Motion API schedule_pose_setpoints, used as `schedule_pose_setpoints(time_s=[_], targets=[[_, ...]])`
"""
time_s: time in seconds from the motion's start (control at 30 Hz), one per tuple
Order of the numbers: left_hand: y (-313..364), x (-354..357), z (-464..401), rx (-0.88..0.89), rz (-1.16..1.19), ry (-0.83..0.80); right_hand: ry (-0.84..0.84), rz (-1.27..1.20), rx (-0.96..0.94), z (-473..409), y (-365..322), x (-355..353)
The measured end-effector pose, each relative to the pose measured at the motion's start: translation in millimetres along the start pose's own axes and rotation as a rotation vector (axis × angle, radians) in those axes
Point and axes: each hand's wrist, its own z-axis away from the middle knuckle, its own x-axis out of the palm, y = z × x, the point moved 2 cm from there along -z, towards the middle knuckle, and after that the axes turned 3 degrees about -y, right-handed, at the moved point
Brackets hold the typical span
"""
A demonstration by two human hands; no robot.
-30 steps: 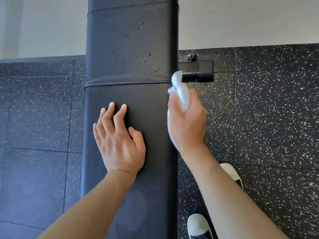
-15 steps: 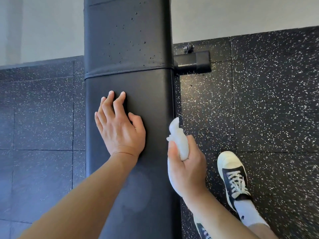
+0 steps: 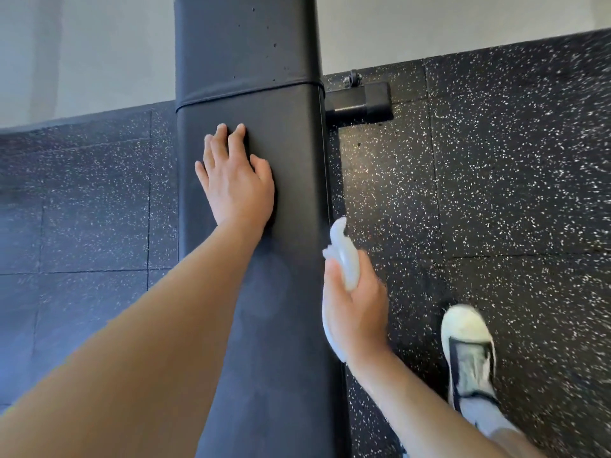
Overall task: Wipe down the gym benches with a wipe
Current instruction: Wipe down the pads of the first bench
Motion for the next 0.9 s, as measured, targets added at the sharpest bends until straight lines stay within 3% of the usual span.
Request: schedule_pose_setpoints(time_s=[0.13,0.27,0.43,0.6,0.73,0.9], targets=[[-18.5,-4.1,66.9,0.05,-0.002,-0.008,-0.008,-0.009,0.046,23.3,7.7,-5.6],[-47.8,-4.2,156.9,0.093,0.004,0.0,-0.012,-0.033,0.02,-24.7,-13.6,0.5],[-55.6,2.6,161.2,0.123,-0.007,0.089,0.051,-0.068,0.001,-76.6,-30.1,17.6],[-56.8,4.5,162.2,0.135,-0.013,0.117,0.038,-0.184,-0.011,19.1,19.5,2.2],[-56.6,4.6,162.2,0.121,-0.021,0.14,-0.098,-0.21,-0.006,111.9,64.0,-22.3],[-53.0,3.2,164.1,0.113,-0.019,0.152,-0.111,-0.266,0.007,118.9,69.3,-25.5]])
